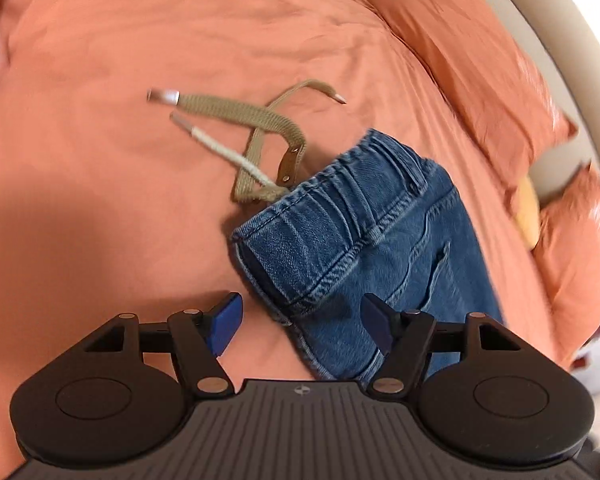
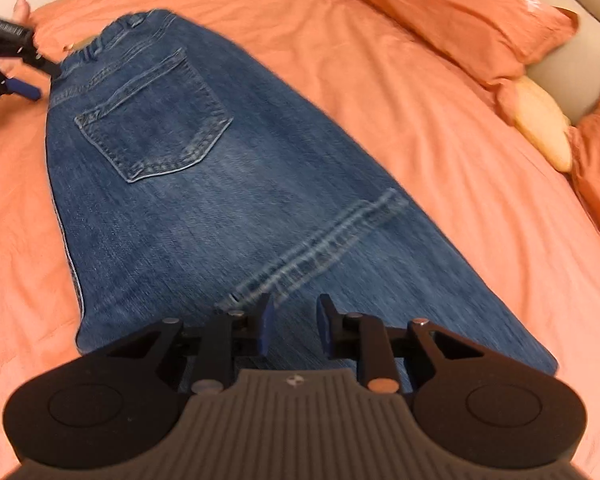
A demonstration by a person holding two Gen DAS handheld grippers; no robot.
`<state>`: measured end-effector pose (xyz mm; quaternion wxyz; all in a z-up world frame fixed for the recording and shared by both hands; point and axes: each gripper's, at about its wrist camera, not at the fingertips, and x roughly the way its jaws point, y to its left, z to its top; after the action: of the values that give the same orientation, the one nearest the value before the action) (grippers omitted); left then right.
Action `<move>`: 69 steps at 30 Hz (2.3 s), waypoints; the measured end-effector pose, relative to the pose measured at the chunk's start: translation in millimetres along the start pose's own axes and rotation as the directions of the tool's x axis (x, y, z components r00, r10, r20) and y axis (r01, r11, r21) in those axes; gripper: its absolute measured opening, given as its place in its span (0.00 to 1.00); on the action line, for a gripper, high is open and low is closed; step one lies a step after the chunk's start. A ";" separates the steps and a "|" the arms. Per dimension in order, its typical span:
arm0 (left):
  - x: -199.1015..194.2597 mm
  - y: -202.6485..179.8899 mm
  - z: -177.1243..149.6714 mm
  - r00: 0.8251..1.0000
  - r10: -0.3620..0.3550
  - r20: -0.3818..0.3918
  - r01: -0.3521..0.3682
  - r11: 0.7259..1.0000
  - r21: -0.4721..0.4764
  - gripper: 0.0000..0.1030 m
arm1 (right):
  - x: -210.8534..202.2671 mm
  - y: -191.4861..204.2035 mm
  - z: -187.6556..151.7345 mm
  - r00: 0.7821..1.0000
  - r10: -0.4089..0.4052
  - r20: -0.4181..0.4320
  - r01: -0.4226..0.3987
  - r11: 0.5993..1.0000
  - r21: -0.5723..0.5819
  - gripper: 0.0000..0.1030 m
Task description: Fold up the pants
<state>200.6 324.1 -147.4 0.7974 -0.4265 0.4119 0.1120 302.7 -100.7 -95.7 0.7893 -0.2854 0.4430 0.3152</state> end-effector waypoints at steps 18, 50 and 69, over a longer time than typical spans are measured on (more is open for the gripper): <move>1.2 -14.2 -3.2 0.987 -0.018 0.157 0.006 0.997 0.073 0.24 | 62.4 -3.4 -2.1 0.983 0.074 -0.171 -0.067 0.997 0.045 0.03; 21.0 -454.3 -252.8 0.974 -0.136 0.181 -0.115 0.391 0.913 0.17 | -102.1 -143.8 -165.3 0.994 -0.098 0.056 0.055 0.854 0.518 0.19; 133.1 -404.6 -317.3 0.880 0.053 -0.472 0.405 0.435 0.804 0.56 | -84.7 -162.6 -233.3 0.999 -0.039 -0.028 0.048 0.820 0.570 0.21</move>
<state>321.5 -191.3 -103.9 0.7956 -0.0029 0.5249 -0.3024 268.9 -395.5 -97.1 0.8420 -0.0487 0.5164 0.1481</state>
